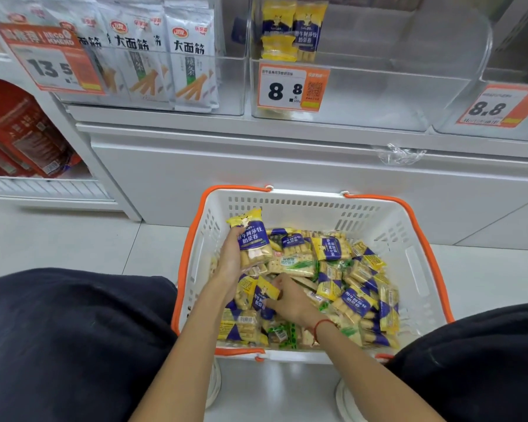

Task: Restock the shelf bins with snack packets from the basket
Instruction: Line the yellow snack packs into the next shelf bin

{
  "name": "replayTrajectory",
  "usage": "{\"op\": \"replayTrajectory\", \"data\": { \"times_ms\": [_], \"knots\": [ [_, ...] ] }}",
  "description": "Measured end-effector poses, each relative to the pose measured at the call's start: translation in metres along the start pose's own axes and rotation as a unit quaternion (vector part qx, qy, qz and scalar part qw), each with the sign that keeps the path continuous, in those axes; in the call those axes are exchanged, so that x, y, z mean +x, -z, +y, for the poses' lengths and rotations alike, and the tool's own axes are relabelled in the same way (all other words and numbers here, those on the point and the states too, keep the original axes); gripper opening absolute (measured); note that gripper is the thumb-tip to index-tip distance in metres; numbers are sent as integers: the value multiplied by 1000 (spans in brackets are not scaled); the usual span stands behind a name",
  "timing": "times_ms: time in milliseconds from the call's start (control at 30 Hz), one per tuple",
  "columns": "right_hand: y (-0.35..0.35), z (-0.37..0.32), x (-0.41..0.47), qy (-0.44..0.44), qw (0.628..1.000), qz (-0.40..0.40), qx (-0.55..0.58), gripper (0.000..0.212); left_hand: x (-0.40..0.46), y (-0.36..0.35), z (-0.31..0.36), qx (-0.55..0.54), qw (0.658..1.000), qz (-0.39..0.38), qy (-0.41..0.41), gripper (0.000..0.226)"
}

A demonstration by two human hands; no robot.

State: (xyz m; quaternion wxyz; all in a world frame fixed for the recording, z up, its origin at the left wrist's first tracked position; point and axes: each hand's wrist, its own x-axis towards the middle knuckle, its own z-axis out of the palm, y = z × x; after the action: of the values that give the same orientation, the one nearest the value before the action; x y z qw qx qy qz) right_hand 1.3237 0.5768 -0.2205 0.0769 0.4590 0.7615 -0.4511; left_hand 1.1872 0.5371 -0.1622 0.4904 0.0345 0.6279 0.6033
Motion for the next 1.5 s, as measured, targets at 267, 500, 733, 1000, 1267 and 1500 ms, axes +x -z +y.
{"op": "replayTrajectory", "data": {
  "times_ms": [267, 500, 733, 1000, 1267, 1500],
  "knots": [
    [97, -22, -21, -18, 889, -37, 456, 74, -6, -4, 16, 43, 999, 32, -4, 47],
    [99, -75, -41, 94, 922, 97, 363, 43, -23, -25, 6, 81, 996, -26, -10, 37],
    [63, -79, -37, 141, 927, 276, 212, 46, -37, -36, 6, -18, 998, -67, 1, 60],
    [68, -76, -28, 61, 900, 159, 402, 35, -23, -26, -7, -46, 999, -7, 10, 52],
    [77, 67, -23, -353, 903, 243, -12, 64, -10, -24, -19, -78, 996, 15, 45, 41],
    [58, 63, -27, -334, 917, 196, -97, 50, -15, -32, -21, -120, 991, -26, 50, 28]
  ]
}}
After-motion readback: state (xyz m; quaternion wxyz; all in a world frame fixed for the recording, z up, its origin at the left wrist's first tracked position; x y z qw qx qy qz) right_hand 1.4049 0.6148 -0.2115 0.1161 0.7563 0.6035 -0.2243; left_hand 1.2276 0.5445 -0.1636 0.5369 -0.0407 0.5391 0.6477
